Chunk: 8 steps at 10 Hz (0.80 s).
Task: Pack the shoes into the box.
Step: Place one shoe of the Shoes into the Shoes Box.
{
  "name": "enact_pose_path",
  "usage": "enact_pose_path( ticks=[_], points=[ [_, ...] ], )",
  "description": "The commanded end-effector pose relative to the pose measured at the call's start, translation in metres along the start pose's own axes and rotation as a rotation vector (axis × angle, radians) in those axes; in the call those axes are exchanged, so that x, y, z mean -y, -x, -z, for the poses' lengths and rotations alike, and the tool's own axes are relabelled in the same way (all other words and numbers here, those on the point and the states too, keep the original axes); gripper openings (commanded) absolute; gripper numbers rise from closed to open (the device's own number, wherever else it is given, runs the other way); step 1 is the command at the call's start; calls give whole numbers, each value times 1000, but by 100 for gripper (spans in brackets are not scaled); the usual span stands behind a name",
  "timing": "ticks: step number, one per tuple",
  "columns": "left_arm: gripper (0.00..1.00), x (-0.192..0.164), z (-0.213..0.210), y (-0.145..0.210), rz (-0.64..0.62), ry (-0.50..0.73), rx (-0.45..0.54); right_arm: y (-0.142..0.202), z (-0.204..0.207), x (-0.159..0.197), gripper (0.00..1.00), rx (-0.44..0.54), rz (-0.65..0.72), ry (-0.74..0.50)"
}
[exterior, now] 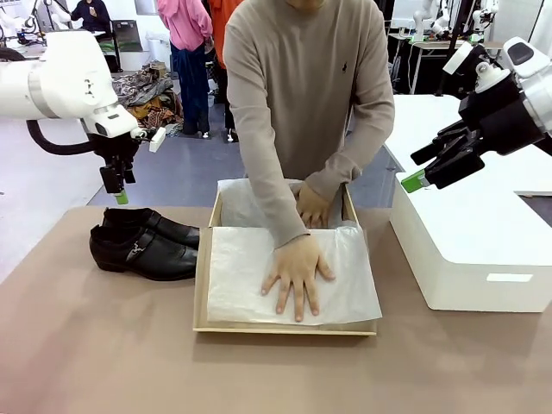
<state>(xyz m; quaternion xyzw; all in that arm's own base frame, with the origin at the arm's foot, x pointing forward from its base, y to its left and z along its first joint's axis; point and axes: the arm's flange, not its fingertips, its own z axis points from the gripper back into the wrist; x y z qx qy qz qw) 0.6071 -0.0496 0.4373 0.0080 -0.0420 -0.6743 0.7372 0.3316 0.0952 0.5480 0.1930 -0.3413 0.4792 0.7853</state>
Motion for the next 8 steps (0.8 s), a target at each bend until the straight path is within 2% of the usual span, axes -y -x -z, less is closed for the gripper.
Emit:
enact_pose_path(
  ticks=[1, 8],
  points=[
    [100, -14, 5, -2, -43, -4, -42, 0, 1, 3, 100, 21, -15, -14],
    [100, -33, 38, 4, 39, 51, -15, 0, 1, 3, 100, 21, -15, -14]
  ],
)
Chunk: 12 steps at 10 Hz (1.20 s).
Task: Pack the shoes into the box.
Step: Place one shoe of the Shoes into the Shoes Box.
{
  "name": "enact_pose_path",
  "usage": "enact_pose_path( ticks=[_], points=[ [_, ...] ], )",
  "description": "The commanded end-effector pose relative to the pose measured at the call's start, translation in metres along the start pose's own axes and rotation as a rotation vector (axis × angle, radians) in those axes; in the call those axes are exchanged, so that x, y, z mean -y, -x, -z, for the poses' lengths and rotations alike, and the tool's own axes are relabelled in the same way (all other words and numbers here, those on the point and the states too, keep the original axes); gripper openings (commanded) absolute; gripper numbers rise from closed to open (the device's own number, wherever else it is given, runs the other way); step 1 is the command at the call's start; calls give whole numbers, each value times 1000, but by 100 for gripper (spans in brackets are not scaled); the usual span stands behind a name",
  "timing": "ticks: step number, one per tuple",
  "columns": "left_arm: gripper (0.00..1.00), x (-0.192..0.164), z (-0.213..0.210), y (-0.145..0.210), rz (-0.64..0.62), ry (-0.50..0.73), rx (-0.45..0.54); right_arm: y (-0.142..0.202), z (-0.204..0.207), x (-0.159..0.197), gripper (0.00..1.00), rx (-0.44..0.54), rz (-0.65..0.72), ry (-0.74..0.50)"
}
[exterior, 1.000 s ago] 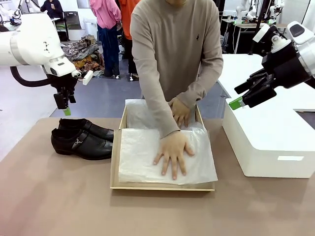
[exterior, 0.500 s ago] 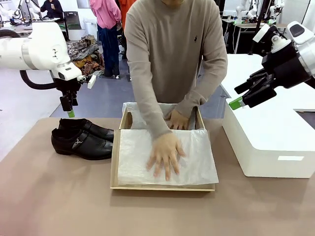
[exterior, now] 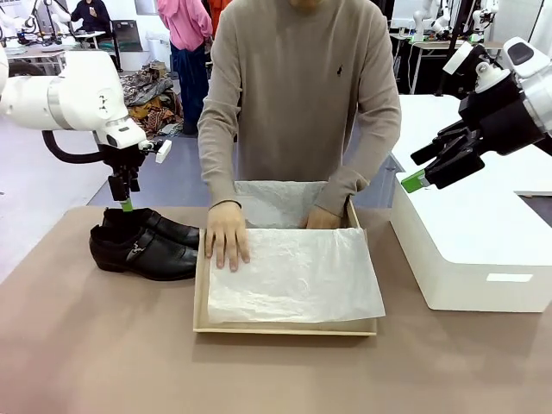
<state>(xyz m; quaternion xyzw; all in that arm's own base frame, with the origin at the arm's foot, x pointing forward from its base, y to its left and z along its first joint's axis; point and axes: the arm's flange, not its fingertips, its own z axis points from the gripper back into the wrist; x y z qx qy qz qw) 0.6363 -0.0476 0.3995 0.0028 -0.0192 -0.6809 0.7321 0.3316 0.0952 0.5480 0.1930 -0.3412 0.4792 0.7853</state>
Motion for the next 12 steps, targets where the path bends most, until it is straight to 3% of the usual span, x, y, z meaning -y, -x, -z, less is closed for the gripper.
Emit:
enact_pose_path(
  ticks=[1, 12],
  points=[
    [100, -8, -1, 3, 38, 9, 19, 0, 1, 3, 100, 22, -15, -14],
    [100, -22, 23, -2, 62, 62, -1, 0, 1, 3, 100, 22, -15, -14]
  ],
)
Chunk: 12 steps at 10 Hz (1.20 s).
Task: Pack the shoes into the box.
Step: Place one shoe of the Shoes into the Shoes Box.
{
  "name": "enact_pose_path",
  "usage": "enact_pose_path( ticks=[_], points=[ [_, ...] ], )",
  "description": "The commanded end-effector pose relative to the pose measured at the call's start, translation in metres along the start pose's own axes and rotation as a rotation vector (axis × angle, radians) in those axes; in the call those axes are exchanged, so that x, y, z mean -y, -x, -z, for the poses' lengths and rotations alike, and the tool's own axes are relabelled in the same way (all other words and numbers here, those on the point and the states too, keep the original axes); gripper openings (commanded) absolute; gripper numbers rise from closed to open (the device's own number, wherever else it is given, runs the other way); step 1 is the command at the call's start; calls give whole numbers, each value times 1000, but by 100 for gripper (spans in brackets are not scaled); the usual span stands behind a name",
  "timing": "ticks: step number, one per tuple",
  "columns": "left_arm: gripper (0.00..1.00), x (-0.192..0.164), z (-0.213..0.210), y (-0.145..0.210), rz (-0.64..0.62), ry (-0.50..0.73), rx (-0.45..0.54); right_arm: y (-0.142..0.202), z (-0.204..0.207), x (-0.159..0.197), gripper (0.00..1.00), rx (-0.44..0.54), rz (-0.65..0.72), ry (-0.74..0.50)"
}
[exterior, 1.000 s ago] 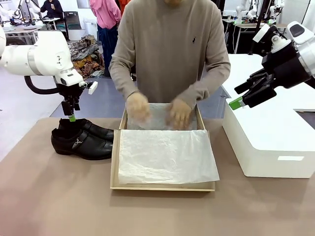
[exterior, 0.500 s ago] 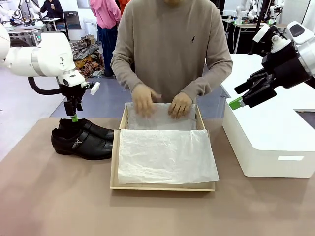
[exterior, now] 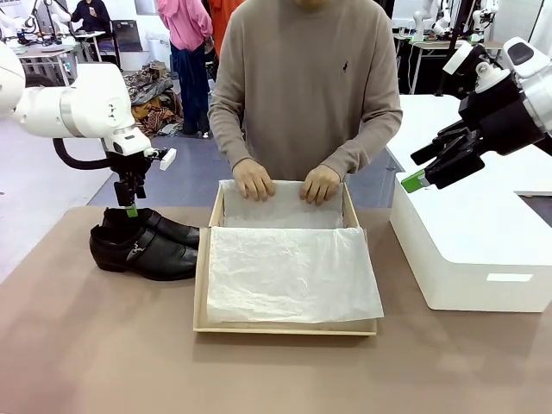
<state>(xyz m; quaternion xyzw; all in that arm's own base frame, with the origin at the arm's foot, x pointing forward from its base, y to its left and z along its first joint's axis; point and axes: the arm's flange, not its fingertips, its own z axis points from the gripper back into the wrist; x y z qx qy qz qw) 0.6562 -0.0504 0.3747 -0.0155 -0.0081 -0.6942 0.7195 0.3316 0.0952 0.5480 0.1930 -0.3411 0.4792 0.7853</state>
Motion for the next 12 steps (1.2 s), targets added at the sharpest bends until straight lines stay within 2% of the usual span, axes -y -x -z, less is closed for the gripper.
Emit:
enact_pose_path(
  ticks=[1, 9, 10, 12],
  points=[
    [100, -2, 0, 3, 23, 35, -13, 0, 1, 3, 100, 22, -15, -14],
    [100, 1, 22, 3, 12, 102, -18, 0, 1, 3, 100, 22, -15, -14],
    [98, 1, 22, 4, 15, 106, -13, 0, 1, 3, 100, 22, -15, -14],
    [60, 2, 21, 4, 10, 115, -13, 0, 1, 3, 100, 22, -15, -14]
  ],
)
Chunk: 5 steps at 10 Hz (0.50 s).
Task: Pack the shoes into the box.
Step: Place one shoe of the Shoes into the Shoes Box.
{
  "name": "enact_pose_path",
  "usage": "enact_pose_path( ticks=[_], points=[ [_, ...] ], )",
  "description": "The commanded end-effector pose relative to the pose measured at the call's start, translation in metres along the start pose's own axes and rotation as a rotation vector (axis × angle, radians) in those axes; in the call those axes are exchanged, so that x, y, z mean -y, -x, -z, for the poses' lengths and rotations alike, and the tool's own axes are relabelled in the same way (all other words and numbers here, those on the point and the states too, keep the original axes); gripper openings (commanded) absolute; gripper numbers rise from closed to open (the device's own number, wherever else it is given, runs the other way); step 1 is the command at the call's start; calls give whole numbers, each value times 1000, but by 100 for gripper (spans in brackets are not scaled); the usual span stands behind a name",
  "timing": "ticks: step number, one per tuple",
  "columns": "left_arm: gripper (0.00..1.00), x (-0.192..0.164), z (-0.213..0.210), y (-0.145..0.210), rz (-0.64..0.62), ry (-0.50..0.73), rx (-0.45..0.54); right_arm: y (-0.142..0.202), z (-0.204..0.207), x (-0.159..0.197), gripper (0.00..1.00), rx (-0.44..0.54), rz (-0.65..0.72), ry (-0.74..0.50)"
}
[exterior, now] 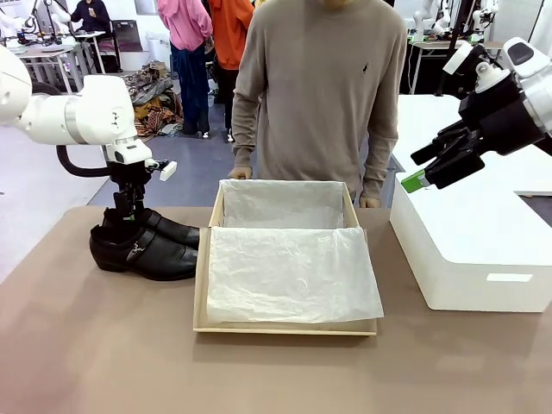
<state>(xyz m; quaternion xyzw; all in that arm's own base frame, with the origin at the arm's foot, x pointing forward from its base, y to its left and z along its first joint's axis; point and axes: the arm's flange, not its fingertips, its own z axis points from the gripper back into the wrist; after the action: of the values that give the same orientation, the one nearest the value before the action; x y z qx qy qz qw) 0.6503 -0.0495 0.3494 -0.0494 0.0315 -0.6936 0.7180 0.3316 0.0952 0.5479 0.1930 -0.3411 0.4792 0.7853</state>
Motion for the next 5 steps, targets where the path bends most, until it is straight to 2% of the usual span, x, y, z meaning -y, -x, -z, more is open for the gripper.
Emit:
enact_pose_path(
  ticks=[1, 3, 5],
  points=[
    [40, -3, -4, 3, 10, 13, -4, 0, 1, 3, 100, 22, -15, -14],
    [2, -2, -5, 3, 11, 10, -7, 0, 1, 3, 100, 22, -15, -14],
    [0, -2, -5, 3, 10, 6, -15, 0, 1, 3, 100, 22, -15, -14]
  ],
)
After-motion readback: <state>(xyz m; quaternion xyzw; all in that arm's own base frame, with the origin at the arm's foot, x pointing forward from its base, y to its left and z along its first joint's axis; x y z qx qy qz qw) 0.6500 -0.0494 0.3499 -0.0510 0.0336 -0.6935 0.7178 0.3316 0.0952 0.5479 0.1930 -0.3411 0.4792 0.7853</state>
